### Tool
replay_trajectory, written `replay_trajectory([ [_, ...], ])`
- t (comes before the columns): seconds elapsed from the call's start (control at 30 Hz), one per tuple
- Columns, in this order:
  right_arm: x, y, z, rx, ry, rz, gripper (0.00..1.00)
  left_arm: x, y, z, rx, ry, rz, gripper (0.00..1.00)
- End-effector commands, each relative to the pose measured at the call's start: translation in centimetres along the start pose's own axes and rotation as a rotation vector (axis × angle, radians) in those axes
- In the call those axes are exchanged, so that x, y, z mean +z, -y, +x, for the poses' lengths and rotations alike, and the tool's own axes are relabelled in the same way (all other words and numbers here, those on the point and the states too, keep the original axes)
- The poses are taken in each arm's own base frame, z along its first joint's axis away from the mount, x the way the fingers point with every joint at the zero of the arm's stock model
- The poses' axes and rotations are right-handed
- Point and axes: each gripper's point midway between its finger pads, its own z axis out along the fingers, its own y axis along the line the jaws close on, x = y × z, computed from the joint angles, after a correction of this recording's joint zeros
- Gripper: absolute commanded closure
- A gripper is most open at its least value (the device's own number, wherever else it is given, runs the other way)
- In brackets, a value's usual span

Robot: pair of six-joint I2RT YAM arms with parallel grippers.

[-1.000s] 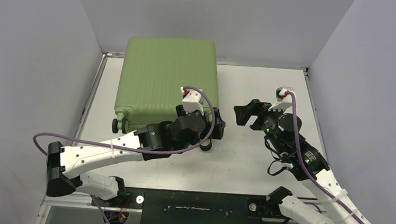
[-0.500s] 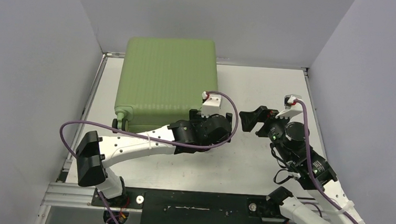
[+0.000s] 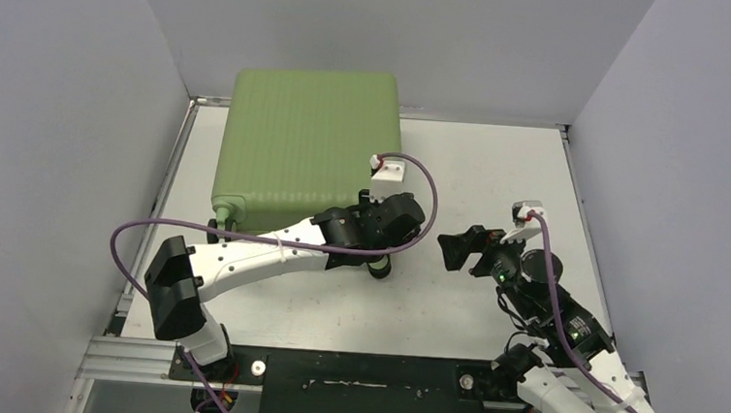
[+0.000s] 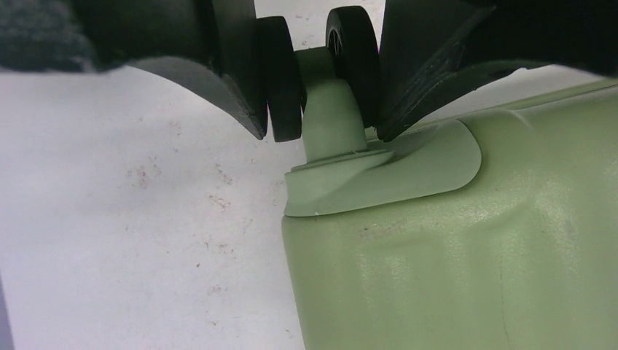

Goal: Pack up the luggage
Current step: Move the luggage to the center of the board.

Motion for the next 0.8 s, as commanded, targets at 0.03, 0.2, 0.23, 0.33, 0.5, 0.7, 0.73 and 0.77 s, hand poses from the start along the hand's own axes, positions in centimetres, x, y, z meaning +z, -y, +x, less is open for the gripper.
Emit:
replay_trajectory([
  [0.03, 0.9, -2.0, 2.2, -0.097, -0.01, -0.178, 0.06, -0.7, -1.8, -0.9, -0.019, 0.023, 0.045, 0.8],
  [0.2, 2.6, -2.2, 5.6, -0.116, -0.047, -0.23, 0.14, -2.0, -3.0, 0.4, -0.038, 0.004, 0.096, 1.0],
  [0.23, 2.9, -2.4, 6.3, -0.116, -0.048, -0.239, 0.14, -2.2, -3.2, 0.6, -0.045, 0.001, 0.106, 1.0],
  [0.33, 3.6, -3.6, 8.0, -0.134, -0.006, -0.264, 0.16, -3.2, -3.6, 0.6, -0.076, 0.006, 0.141, 1.0],
  [0.5, 4.0, -5.6, 11.4, -0.238, 0.098, -0.28, 0.18, -4.0, -3.2, 0.3, -0.116, 0.008, 0.187, 1.0],
  [0.7, 5.0, -4.0, 13.8, -0.274, 0.235, -0.16, 0.22, -3.9, -2.8, 0.4, -0.132, 0.013, 0.208, 1.0],
  [0.73, 5.3, -3.7, 14.0, -0.275, 0.249, -0.134, 0.22, -3.8, -2.8, 0.4, -0.133, 0.014, 0.209, 1.0],
  [0.77, 5.6, -3.4, 14.0, -0.28, 0.262, -0.108, 0.24, -3.8, -2.7, 0.4, -0.133, 0.014, 0.211, 1.0],
])
